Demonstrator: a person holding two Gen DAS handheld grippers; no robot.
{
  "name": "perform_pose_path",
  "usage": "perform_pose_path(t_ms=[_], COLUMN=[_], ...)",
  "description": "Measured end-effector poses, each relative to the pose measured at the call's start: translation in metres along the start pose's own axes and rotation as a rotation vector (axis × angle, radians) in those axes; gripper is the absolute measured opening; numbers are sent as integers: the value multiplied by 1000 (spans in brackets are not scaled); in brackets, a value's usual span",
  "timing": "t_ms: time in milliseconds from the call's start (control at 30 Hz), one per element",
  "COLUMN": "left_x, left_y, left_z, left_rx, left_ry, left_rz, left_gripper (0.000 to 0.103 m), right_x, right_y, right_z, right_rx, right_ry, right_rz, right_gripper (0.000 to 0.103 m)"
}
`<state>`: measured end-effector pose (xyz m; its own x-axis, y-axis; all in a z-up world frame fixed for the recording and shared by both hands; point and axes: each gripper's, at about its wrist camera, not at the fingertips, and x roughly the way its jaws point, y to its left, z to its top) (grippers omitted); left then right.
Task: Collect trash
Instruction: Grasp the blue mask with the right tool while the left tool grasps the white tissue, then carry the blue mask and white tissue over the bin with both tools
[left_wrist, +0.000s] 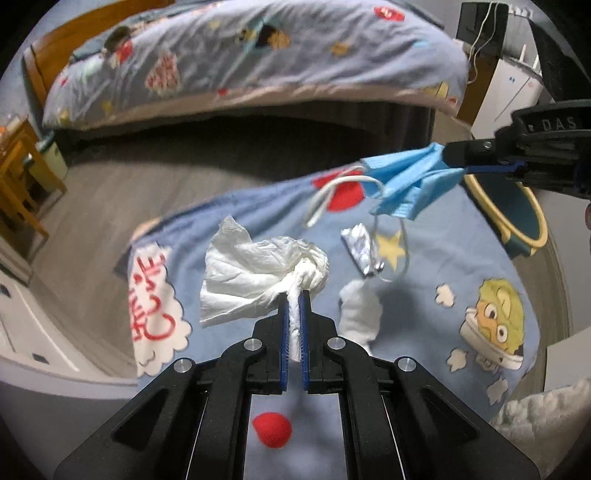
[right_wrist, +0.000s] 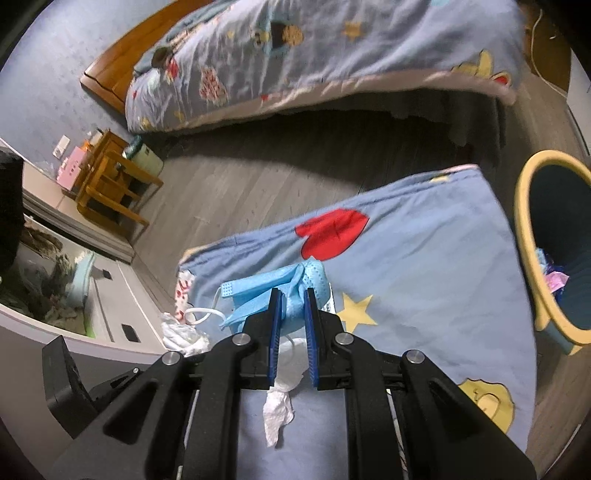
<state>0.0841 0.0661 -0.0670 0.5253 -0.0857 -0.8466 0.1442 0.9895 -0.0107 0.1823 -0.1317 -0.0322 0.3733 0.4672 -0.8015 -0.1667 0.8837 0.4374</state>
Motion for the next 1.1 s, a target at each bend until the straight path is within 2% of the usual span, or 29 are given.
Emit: perform_pose_path(t_ms=[200,433,833,1100], left_x=[-9,-3,14,25], left_y=[-9,-48,-140,-182], left_z=[13,19,46,60], left_rx=[-11,23,130,158], left_ry=[-38,-32,-37,-44], left_rz=[-25,-52,-110,-145], left_gripper=[6,6,6,6], right_x=[-44,-90,-116,-123], right_y=[-18,-68,-152,-199], right_z=[1,0,-1,-3], right_rx=[-4,53,117,176], right_ry=[-74,-149,-174,-191], right_rz=[-45,-72,-121,-139], right_gripper=[12,12,12,12])
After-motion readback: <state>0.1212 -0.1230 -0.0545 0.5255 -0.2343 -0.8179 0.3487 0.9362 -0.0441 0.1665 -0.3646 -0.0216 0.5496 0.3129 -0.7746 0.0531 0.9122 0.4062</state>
